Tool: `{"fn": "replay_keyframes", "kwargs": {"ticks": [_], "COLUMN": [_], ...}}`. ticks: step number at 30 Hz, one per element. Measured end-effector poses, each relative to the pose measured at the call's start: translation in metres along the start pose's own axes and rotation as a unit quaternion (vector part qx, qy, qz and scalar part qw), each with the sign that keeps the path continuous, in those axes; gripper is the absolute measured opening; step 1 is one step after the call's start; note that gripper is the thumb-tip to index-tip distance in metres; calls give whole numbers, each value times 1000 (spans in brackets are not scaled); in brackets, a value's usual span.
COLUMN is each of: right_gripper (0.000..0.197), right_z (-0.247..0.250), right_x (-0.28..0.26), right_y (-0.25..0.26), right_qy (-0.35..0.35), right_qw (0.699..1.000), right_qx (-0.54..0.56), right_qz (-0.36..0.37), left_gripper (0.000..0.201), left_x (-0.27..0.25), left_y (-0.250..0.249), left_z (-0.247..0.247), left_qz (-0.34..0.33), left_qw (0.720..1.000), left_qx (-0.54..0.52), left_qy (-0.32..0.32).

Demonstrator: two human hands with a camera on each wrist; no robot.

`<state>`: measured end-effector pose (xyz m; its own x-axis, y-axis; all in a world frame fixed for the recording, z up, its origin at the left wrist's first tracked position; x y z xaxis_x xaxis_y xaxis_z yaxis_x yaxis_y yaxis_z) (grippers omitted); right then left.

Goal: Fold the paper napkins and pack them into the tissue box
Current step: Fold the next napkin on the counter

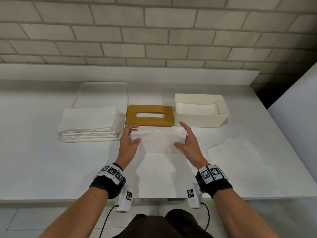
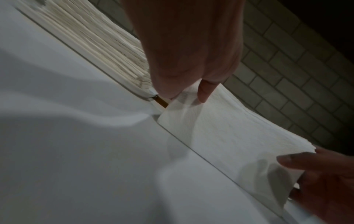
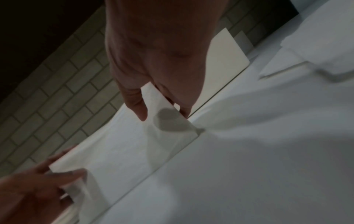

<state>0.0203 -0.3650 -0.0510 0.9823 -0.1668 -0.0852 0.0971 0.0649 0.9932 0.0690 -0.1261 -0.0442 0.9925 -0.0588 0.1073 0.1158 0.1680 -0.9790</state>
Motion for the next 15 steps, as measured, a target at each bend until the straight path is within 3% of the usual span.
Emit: {"fn": "replay_keyframes", "kwargs": {"ticks": [4, 8, 11, 13, 15], "right_gripper": [35, 35, 33, 31, 30], "right_z": [3, 6, 4, 2, 1], "right_x": [1, 4, 5, 5, 5], "right_y": [-7, -13, -22, -22, -20], "right_qy": [-12, -16, -7, -10, -13], "right_qw": [999, 1000, 998, 998, 998], "right_qx": [-48, -25, -54, -57, -61], "right_qz": [-2, -4, -17, -20, -17], "left_gripper": [54, 68, 74, 68, 50], "left_x": [0, -3, -4, -5, -4], "left_y": [-7, -3, 13, 22, 25], "left_z": [-1, 3, 2, 0, -1], "left_qz": [-5, 16, 73, 115, 125], "left_qw": [1000, 1000, 997, 992, 991], "left_qx": [0, -23, -38, -57, -50], "left_qy": [-2, -4, 6, 14, 21]}}
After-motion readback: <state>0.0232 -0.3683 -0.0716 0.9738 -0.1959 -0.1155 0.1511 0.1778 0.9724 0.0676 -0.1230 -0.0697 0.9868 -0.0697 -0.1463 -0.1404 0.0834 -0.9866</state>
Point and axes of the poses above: each hand's wrist, its own x-axis towards the middle knuckle, its own z-axis out of the back of the hand, y = z × x, the point moved 8 cm from there along x, towards the middle knuckle, and after that the axes turned 1 degree about x, right-handed, at the moved point
